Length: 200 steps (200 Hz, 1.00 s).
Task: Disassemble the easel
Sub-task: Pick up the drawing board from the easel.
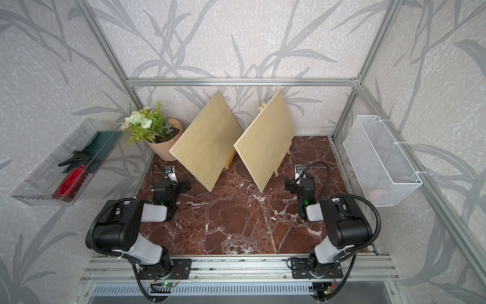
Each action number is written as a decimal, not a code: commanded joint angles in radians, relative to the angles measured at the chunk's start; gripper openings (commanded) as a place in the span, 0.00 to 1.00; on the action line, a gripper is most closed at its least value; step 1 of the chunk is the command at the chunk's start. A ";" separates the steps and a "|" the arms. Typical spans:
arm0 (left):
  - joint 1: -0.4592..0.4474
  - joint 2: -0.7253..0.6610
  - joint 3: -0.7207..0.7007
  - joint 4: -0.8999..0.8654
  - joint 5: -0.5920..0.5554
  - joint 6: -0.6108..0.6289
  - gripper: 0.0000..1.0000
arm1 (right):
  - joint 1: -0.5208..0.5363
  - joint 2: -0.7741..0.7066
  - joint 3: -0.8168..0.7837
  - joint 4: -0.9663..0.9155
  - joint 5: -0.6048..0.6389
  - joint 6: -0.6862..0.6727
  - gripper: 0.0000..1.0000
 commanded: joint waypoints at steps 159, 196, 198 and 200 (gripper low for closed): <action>0.003 -0.017 -0.048 0.127 0.024 0.013 0.99 | 0.008 -0.010 -0.009 0.036 -0.011 -0.015 0.99; -0.066 -0.226 -0.198 0.241 -0.162 0.038 0.99 | 0.053 -0.104 -0.081 0.103 0.080 -0.044 0.99; -0.073 -0.248 -0.200 0.230 -0.170 0.047 0.99 | 0.053 -0.116 -0.078 0.088 0.079 -0.044 0.99; -0.083 -0.265 -0.203 0.218 -0.180 0.056 0.99 | 0.054 -0.127 -0.075 0.073 0.077 -0.046 0.99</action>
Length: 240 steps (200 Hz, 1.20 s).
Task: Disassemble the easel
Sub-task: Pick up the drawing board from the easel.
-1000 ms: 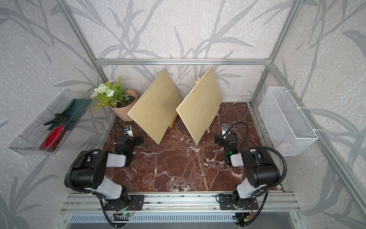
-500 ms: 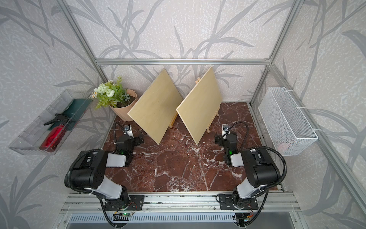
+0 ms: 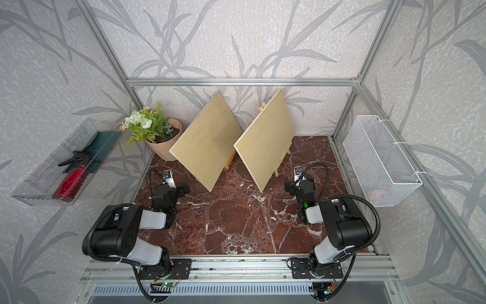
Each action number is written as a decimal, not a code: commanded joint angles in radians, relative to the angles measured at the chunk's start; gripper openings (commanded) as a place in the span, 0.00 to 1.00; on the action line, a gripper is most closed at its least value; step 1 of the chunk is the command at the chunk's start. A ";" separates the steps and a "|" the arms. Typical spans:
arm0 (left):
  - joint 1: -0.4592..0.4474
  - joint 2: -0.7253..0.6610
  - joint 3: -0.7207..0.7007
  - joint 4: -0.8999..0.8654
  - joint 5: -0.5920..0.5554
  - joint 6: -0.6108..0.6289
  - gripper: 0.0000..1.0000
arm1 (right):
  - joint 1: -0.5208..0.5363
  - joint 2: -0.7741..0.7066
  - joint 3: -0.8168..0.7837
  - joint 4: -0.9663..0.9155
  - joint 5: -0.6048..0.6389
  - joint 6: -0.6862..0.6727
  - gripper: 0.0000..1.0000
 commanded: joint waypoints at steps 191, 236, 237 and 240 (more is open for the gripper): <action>-0.286 -0.794 0.859 -1.473 0.290 -0.454 0.99 | -0.045 -0.847 0.155 -0.799 -0.189 0.722 0.99; -0.284 -0.809 0.829 -1.451 0.283 -0.512 0.99 | -0.040 -0.819 0.232 -0.920 -0.298 0.737 0.99; -0.284 -0.804 0.833 -1.454 0.290 -0.514 0.99 | -0.040 -0.817 0.235 -0.925 -0.300 0.737 0.99; -0.285 -0.784 0.848 -1.465 0.321 -0.514 0.98 | -0.036 -0.813 0.244 -0.945 -0.308 0.737 0.99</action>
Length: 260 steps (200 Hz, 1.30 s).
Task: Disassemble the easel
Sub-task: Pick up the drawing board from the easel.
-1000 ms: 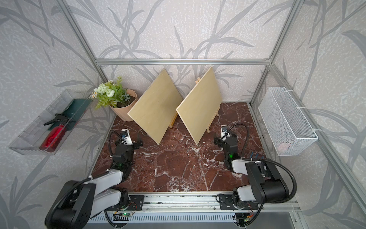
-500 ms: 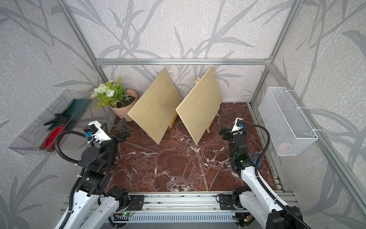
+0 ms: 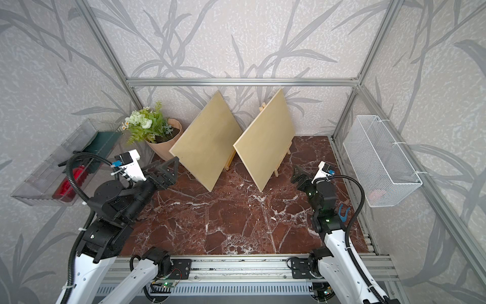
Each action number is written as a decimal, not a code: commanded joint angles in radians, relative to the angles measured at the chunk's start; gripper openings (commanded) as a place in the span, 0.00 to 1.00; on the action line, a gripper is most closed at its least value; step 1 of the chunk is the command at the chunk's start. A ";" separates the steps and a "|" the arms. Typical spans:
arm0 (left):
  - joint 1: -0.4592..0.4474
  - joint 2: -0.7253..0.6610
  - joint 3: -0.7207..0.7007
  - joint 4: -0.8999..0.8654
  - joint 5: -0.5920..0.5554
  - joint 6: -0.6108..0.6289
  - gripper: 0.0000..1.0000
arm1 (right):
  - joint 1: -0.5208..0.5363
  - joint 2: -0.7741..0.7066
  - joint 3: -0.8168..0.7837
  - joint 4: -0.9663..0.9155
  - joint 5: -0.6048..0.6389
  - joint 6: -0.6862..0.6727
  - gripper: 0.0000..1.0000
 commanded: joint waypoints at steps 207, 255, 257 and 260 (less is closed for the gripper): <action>-0.514 0.818 0.129 0.531 -0.134 0.055 0.79 | 0.179 0.264 -0.058 -0.064 -0.137 -0.019 0.99; -0.465 0.849 0.019 0.824 -0.078 0.045 0.67 | 0.191 0.268 -0.054 -0.065 -0.128 -0.028 0.99; -0.464 0.851 0.015 0.834 -0.076 0.043 0.66 | 0.191 0.268 -0.054 -0.065 -0.127 -0.029 0.99; -0.461 0.854 0.011 0.849 -0.072 0.041 0.65 | 0.191 0.268 -0.054 -0.063 -0.127 -0.028 0.99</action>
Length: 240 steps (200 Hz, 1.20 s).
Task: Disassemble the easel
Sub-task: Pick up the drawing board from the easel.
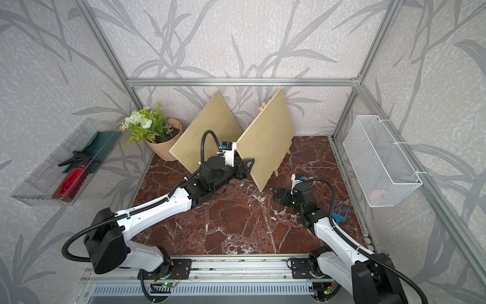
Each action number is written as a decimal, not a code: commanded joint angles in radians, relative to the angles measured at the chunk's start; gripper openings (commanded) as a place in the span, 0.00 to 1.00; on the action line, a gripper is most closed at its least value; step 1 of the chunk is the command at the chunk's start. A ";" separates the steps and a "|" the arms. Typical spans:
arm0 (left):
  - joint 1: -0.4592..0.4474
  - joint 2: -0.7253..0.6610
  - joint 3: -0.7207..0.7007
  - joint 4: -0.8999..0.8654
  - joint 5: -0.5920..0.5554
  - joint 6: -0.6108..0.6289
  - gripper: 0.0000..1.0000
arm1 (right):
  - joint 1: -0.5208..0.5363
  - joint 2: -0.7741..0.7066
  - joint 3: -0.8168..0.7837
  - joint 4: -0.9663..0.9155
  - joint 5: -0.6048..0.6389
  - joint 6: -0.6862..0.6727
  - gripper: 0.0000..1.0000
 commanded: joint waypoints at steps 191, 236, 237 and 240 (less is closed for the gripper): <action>0.047 0.132 -0.020 0.421 0.078 -0.021 0.32 | 0.022 0.038 0.028 0.030 -0.016 -0.020 0.99; 0.046 0.136 -0.012 0.437 0.070 -0.020 0.26 | 0.028 0.051 0.034 0.032 -0.016 -0.024 0.99; 0.045 0.136 -0.013 0.437 0.070 -0.020 0.26 | 0.029 0.051 0.034 0.032 -0.016 -0.024 0.99; 0.046 0.136 -0.011 0.438 0.070 -0.020 0.25 | 0.029 0.051 0.034 0.033 -0.015 -0.024 0.99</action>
